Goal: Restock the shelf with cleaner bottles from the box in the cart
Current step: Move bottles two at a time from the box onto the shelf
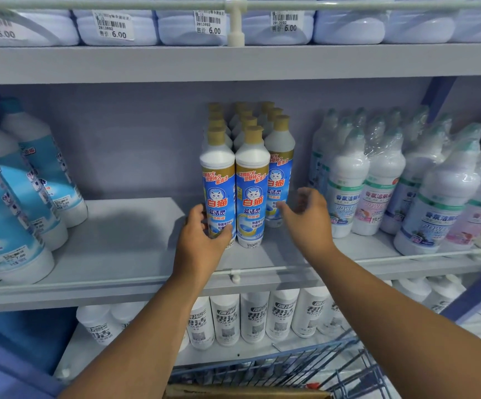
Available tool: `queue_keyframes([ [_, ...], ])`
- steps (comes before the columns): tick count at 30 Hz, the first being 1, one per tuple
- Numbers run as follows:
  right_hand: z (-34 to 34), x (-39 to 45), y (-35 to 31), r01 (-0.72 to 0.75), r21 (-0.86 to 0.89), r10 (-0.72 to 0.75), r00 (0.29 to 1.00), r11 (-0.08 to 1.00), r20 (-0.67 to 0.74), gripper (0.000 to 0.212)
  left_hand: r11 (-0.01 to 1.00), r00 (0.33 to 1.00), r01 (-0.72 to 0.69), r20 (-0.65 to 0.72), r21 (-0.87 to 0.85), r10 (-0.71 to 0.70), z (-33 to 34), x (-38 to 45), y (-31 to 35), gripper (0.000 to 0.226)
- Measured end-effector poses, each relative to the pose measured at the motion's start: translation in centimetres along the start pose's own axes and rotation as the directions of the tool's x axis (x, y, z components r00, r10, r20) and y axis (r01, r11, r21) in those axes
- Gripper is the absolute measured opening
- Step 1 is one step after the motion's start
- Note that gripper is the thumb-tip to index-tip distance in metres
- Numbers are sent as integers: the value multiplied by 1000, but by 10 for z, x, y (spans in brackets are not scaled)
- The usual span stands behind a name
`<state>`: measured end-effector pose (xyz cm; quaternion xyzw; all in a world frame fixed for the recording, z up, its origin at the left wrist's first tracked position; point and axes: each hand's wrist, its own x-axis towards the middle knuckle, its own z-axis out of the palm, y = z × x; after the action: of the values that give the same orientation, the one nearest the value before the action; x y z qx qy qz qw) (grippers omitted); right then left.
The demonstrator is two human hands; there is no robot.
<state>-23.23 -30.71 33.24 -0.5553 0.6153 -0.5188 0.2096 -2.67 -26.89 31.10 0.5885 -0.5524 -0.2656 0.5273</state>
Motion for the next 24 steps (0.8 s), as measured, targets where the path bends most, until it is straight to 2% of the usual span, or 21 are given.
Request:
queue_keyframes([
  [2,5,13,1,-83,-21,85,991,996,103,58,1000,1000,3,3,-20,-3,0,0,-1,46],
  [4,13,18,1,-65,-26,68,985,998,156,56,1000,1000,2,4,-28,-2,0,1,-2,47],
  [8,17,25,1,-37,-39,42,988,999,149,51,999,1000,0,-2,-37,0,0,1,-3,48],
  [24,7,28,-1,-30,-29,37,963,999,267,39,999,1000,10,-20,48,-9,1,1,4,46],
])
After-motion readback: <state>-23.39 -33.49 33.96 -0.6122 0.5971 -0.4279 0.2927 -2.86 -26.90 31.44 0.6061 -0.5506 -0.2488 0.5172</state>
